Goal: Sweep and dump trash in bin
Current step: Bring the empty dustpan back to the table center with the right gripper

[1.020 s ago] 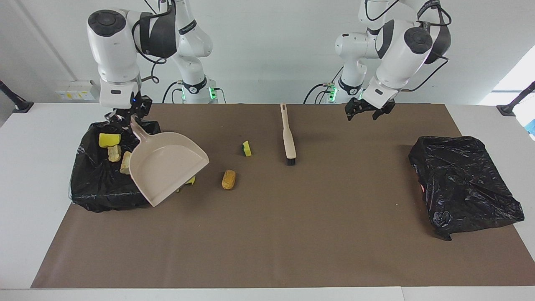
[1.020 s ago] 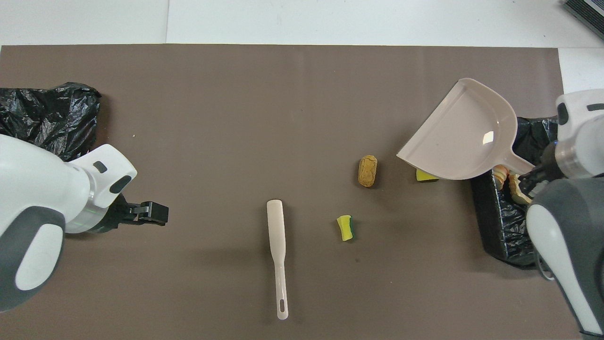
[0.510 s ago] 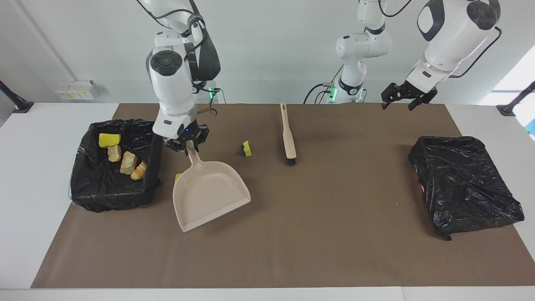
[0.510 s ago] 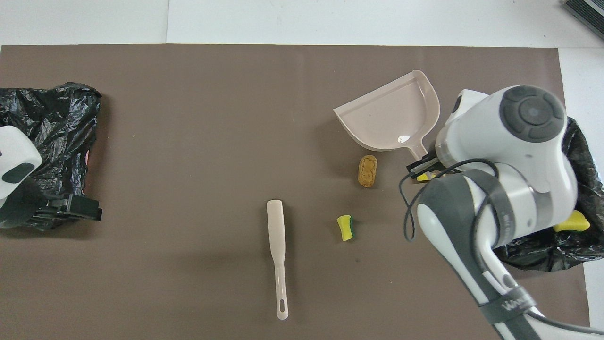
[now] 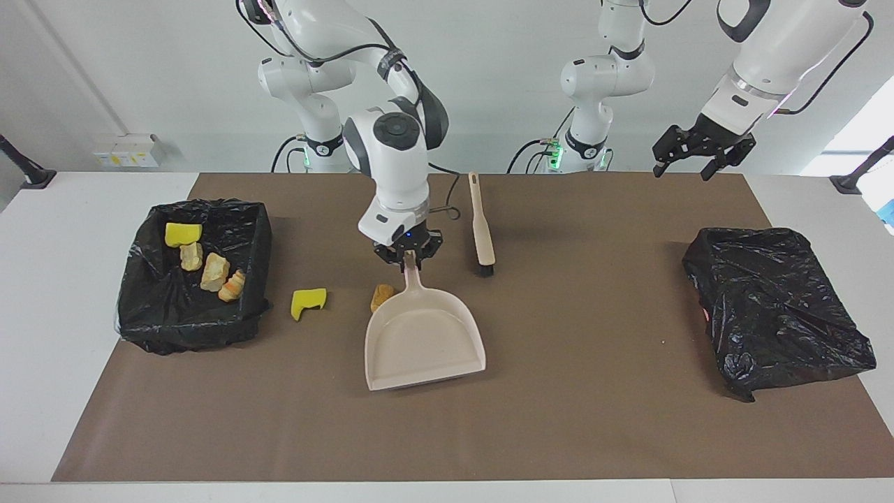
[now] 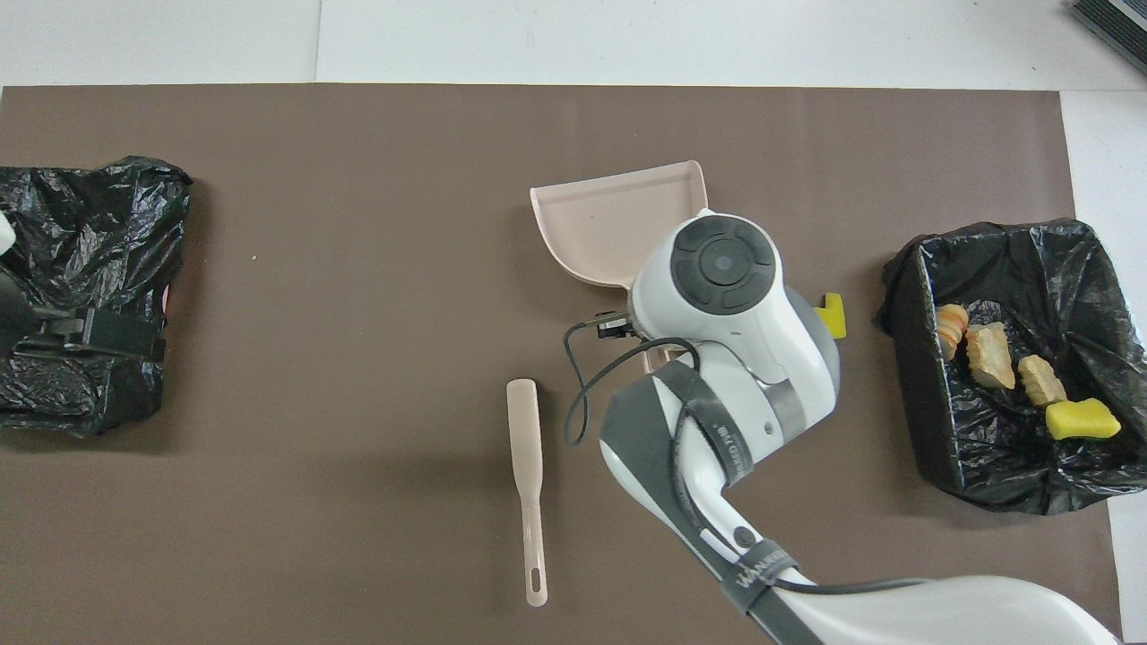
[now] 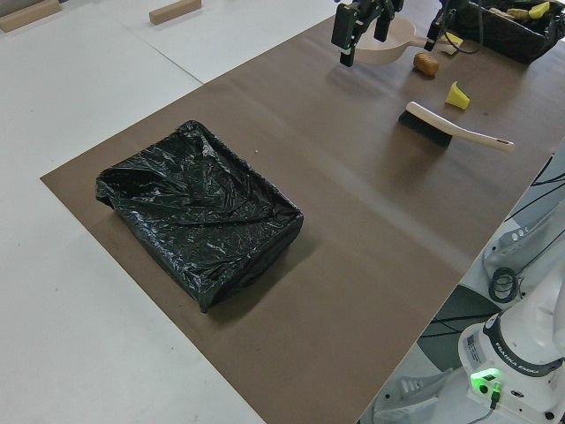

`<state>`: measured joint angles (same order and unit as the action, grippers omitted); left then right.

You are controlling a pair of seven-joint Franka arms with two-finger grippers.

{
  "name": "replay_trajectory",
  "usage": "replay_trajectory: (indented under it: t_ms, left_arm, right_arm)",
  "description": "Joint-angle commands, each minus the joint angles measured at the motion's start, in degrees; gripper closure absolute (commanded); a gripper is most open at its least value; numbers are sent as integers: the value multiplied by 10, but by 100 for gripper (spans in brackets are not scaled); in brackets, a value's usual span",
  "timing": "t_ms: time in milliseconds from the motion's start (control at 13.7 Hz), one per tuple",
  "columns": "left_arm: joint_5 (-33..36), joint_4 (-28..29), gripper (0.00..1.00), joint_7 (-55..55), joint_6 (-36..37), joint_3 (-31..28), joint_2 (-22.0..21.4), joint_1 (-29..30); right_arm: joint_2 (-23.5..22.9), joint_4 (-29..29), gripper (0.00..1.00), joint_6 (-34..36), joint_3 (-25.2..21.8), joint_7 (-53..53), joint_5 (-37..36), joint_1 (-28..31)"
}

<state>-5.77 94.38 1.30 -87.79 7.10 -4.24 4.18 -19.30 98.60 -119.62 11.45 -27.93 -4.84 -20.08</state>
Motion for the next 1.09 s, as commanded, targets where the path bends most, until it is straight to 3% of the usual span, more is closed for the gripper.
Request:
replay_trajectory:
  t_ms: [0,146,219,510,656,1020]
  left_arm:
    - [9,-60,0,-2,11,4,48,10]
    - [11,-60,0,-2,-19,5,53,3]
    - [11,-60,0,-3,-42,6,53,0]
    - [7,-57,0,-6,-77,12,64,-16]
    - [7,-61,0,-29,-91,13,86,-41]
    - [7,-60,0,-75,-128,13,103,-90]
  right_arm:
    - [-96,-94,100,-22,-4,-103,0,-50]
    - [-112,-107,100,-31,-4,-111,0,-55]
    - [-111,-109,1,-29,-5,-102,-7,-55]
    - [-67,-105,0,-14,-6,-79,-11,-27]
    - [-29,-108,0,54,-5,8,-3,9]
    - [41,-110,0,147,-5,238,-2,114]
